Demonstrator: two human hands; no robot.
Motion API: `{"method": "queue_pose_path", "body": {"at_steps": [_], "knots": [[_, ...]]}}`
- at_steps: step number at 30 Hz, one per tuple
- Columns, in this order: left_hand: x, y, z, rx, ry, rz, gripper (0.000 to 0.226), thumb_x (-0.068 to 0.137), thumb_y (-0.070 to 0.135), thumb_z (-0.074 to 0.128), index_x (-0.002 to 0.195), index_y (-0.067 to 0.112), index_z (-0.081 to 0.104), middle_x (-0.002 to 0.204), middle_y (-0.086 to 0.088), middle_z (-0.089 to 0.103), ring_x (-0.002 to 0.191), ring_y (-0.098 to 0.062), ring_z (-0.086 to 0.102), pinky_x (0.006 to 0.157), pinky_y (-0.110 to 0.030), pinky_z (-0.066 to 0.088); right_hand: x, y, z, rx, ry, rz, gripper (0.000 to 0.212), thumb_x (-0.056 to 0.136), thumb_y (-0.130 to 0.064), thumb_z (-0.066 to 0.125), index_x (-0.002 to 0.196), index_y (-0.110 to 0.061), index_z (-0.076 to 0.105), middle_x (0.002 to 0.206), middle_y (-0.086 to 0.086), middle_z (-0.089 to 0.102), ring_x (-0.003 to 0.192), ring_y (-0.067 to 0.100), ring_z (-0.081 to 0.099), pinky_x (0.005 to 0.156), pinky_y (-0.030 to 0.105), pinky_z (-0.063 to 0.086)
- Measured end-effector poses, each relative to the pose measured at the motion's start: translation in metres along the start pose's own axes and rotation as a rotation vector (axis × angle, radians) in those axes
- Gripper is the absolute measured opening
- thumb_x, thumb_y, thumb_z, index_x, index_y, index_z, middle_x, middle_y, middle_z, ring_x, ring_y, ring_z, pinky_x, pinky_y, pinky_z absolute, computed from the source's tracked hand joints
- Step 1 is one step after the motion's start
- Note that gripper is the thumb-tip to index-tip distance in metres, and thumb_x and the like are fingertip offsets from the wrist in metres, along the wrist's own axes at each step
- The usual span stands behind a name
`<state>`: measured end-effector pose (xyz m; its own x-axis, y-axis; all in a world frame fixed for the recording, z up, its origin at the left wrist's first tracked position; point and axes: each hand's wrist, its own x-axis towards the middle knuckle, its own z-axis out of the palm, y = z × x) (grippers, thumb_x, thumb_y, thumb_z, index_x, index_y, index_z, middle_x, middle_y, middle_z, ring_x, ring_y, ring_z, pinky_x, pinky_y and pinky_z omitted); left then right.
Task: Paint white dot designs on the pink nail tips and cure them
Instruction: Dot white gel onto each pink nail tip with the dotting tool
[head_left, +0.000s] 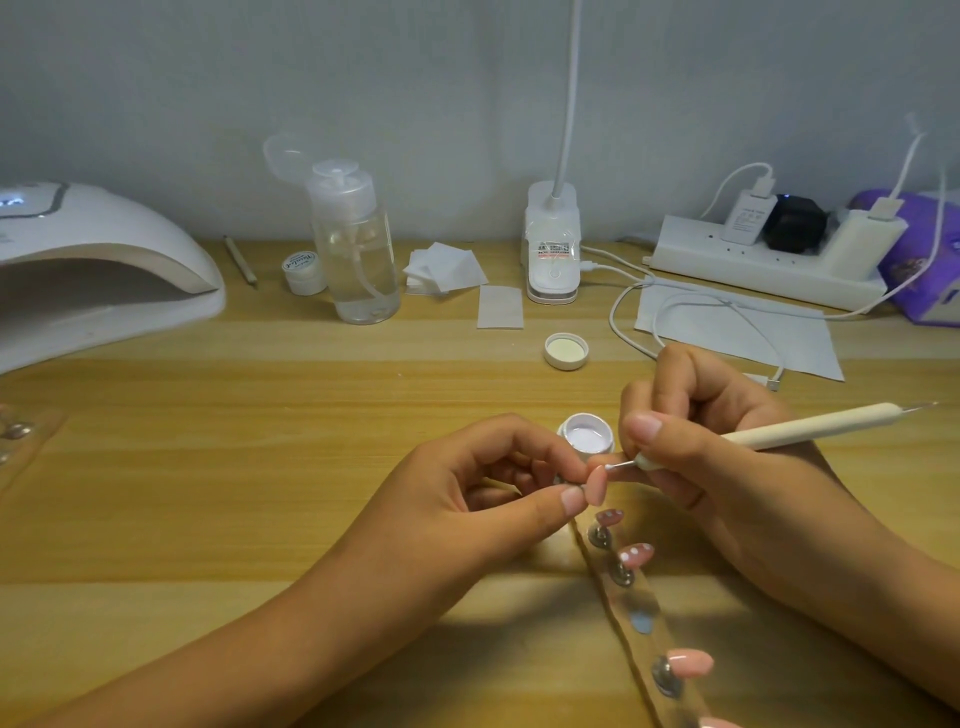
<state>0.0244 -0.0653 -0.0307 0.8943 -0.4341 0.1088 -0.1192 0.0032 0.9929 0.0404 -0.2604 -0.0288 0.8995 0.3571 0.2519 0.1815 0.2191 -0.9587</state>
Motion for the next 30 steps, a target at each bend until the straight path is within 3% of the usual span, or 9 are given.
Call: {"method": "queue_pose_path", "body": {"at_steps": [4,9,14,18,30], "knots": [[-0.0003,0.0001,-0.0001,-0.002,-0.002,-0.005,0.012,0.08,0.011,0.073,0.081,0.023,0.072,0.078,0.008,0.065,0.072,-0.002,0.055,0.066,-0.01,0.044,0.0004,-0.0001,-0.0005,-0.003,-0.01,0.007,0.026,0.074,-0.034,0.078,0.066,-0.025,0.055,0.061,-0.003,0.051,0.056,0.004,0.048,0.059,0.014,0.047],[-0.0004,-0.0006,-0.0001,0.009,0.001,-0.001,0.01,0.08,0.013,0.073,0.081,0.023,0.072,0.078,0.006,0.065,0.072,-0.003,0.055,0.066,-0.01,0.044,0.0004,-0.0013,0.0014,0.012,0.001,0.006,0.019,0.076,-0.022,0.068,0.063,-0.025,0.054,0.059,-0.004,0.052,0.054,0.004,0.049,0.056,0.012,0.044],[0.0,-0.0008,0.0002,0.016,0.004,-0.009,0.007,0.077,0.018,0.073,0.08,0.025,0.072,0.077,0.005,0.064,0.07,-0.004,0.053,0.064,-0.011,0.042,0.0001,-0.0019,0.0019,-0.015,0.008,0.022,0.02,0.075,-0.024,0.069,0.063,-0.024,0.053,0.06,0.0,0.052,0.06,0.016,0.051,0.056,0.014,0.044],[-0.0001,-0.0006,0.0001,0.012,0.004,-0.005,0.009,0.078,0.017,0.072,0.079,0.025,0.071,0.075,0.008,0.062,0.068,-0.002,0.052,0.062,-0.009,0.041,0.0005,-0.0011,0.0022,0.03,0.003,0.008,0.02,0.076,-0.02,0.067,0.063,-0.023,0.053,0.059,-0.003,0.052,0.055,0.005,0.05,0.056,0.012,0.044],[0.0001,-0.002,-0.0004,0.028,0.004,0.002,0.009,0.078,0.019,0.073,0.079,0.027,0.071,0.077,0.009,0.063,0.071,-0.002,0.053,0.064,-0.011,0.042,0.0005,-0.0011,0.0023,0.028,-0.004,0.017,0.02,0.076,-0.021,0.067,0.063,-0.023,0.053,0.06,-0.003,0.05,0.055,0.006,0.048,0.058,0.014,0.045]]}}
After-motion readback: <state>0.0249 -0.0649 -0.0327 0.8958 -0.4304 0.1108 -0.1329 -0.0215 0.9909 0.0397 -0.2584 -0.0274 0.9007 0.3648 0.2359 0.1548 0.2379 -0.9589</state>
